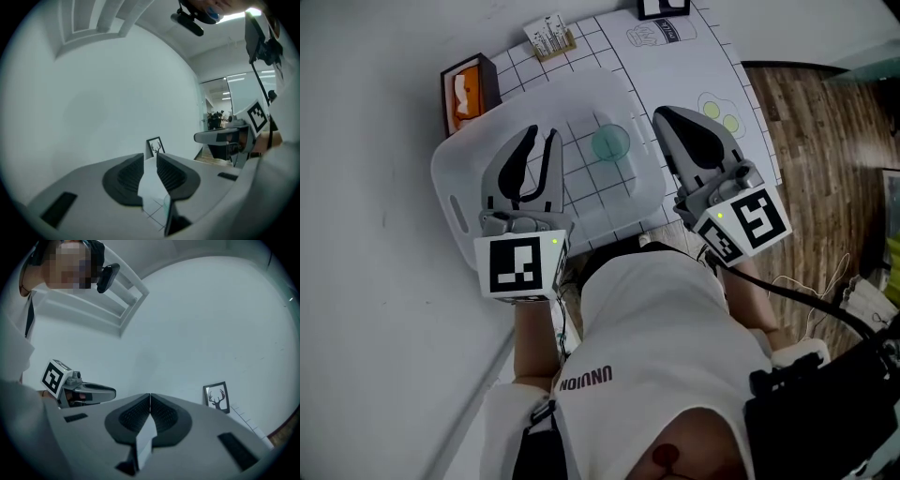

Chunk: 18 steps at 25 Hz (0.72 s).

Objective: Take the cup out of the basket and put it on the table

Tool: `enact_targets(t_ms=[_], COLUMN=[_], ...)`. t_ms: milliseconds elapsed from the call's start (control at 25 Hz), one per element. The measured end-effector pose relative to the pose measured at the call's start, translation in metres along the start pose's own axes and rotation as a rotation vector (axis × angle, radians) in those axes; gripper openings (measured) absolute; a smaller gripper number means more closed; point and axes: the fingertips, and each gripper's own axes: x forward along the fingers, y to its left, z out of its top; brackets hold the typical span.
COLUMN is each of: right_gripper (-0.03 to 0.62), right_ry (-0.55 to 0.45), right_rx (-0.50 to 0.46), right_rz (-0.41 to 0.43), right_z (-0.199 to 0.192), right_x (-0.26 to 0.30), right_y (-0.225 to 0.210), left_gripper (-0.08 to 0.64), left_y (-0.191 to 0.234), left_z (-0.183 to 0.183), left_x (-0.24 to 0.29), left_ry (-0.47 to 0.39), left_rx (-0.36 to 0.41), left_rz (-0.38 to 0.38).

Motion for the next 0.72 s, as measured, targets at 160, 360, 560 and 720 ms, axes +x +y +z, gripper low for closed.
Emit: enact_targets(t_ms=[160, 360, 560, 720], right_gripper=[0.020, 0.020, 0.020, 0.020], right_ry=[0.012, 0.023, 0.029, 0.028], right_rx=[0.009, 0.015, 0.020, 0.023], right_rz=[-0.014, -0.011, -0.009, -0.015], right_z=[-0.003, -0.007, -0.010, -0.009], right_x=[0.004, 0.011, 0.017, 0.019], right_y=[-0.004, -0.007, -0.009, -0.011], left_gripper=[0.095, 0.101, 0.101, 0.101], left_y=[-0.002, -0.009, -0.017, -0.027], left_z=[-0.013, -0.035, -0.060, -0.080], left_x=[0.021, 0.048, 0.066, 0.075], left_ry=[0.060, 0.117, 0.191, 0.257], left_rx=[0.009, -0.033, -0.041, -0.024], left_rz=[-0.079, -0.177, -0.254, -0.319])
